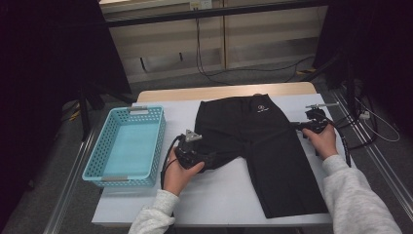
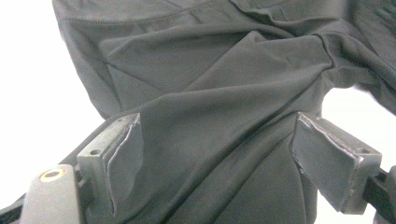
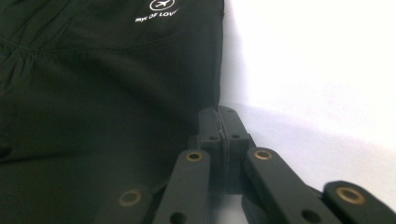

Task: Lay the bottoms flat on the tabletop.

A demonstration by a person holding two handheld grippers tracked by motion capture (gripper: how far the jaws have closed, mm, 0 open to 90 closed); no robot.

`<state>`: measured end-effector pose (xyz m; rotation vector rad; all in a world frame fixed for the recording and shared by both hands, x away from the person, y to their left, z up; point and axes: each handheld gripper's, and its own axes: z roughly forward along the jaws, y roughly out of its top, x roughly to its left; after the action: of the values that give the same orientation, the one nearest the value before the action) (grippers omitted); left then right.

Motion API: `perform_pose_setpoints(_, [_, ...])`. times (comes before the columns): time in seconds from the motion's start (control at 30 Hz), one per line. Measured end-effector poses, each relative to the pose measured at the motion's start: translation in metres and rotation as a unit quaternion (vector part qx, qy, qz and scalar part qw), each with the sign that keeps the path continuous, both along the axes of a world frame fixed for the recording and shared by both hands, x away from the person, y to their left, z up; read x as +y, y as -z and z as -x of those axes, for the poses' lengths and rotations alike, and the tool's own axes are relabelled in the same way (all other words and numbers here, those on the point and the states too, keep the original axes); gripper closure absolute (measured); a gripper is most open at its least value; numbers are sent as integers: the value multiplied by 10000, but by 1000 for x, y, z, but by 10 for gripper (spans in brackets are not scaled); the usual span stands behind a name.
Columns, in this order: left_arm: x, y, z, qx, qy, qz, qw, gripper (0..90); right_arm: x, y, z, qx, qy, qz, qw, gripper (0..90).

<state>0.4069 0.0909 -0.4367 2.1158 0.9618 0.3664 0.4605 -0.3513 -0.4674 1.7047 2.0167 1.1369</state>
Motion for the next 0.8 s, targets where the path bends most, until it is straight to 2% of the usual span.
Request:
perform_pose_setpoints(0.07, [0, 1, 0, 45, 15, 9, 10000, 176, -3, 0, 1, 1, 46, -31, 10000, 900])
perform_pose_setpoints(0.2, [-1, 1, 0, 56, 22, 3, 10000, 175, -9, -1, 4, 36, 89, 65, 9999, 900])
perform_pose_setpoints(0.37, [-2, 1, -1, 72, 35, -5, 10000, 176, -18, -1, 9, 48, 208, 16, 9998, 900])
perform_pose_setpoints(0.8, [-4, 2, -2, 93, 64, -23, 9999, 176, -38, -5, 20, 82, 384, 291, 9988, 900])
